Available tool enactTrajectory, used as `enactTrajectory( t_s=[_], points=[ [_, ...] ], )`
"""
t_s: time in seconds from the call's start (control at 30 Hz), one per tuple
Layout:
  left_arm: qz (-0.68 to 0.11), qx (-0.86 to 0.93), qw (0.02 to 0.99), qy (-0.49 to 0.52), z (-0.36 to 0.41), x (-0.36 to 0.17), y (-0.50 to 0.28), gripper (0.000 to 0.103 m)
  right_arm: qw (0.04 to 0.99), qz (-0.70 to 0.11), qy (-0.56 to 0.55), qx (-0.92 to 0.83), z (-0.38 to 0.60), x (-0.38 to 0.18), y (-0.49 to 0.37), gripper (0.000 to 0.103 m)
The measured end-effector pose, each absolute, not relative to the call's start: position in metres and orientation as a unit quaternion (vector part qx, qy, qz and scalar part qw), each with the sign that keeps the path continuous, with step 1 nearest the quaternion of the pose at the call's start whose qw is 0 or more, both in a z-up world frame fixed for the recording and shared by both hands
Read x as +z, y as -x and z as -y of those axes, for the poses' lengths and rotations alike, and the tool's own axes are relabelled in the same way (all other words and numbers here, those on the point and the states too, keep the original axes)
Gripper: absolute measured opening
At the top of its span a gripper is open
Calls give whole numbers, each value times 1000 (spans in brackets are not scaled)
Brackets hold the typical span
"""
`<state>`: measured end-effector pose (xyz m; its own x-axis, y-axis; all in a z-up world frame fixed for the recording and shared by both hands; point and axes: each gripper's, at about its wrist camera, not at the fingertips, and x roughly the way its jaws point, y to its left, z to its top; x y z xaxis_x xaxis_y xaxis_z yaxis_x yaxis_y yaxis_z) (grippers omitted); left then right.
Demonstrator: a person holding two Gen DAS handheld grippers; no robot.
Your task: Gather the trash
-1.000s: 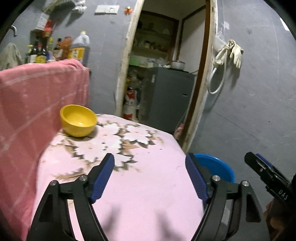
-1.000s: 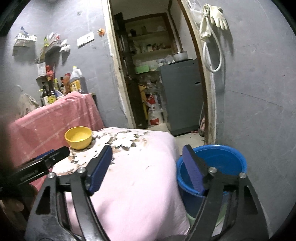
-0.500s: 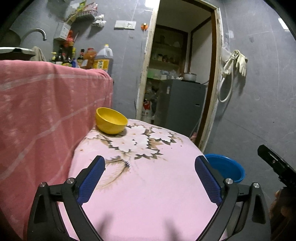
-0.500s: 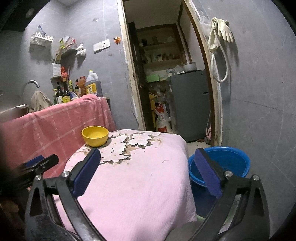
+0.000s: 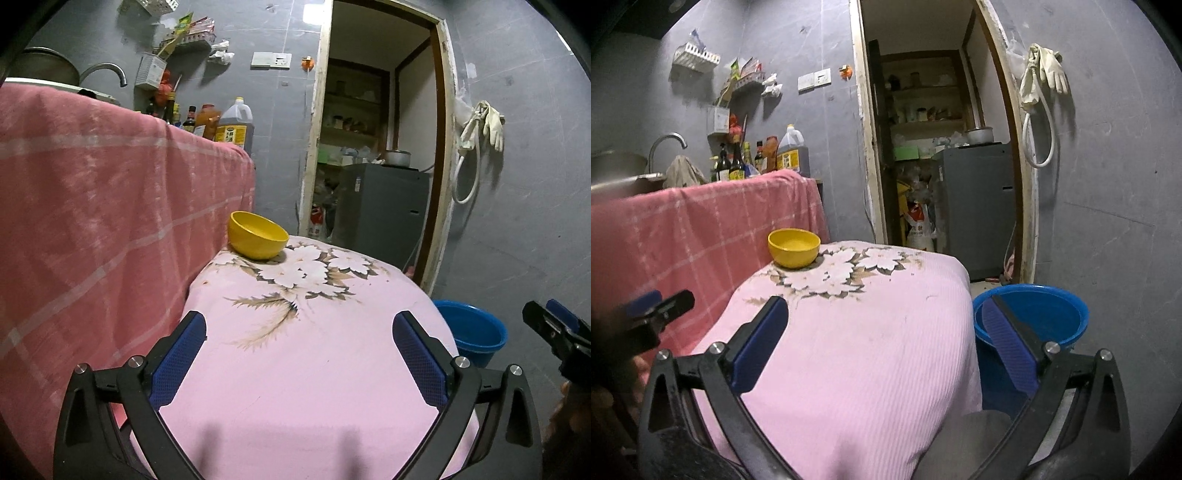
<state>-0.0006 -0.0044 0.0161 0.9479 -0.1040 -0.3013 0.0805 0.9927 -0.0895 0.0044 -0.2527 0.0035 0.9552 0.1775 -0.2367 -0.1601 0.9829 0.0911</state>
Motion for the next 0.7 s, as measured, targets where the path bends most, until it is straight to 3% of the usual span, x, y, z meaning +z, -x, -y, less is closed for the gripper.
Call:
enactTrajectory(
  t_s=[0.7],
  points=[
    [-156, -41, 987, 21, 1, 0, 6, 99, 987, -141, -32, 71, 254, -11, -1, 103]
  ],
)
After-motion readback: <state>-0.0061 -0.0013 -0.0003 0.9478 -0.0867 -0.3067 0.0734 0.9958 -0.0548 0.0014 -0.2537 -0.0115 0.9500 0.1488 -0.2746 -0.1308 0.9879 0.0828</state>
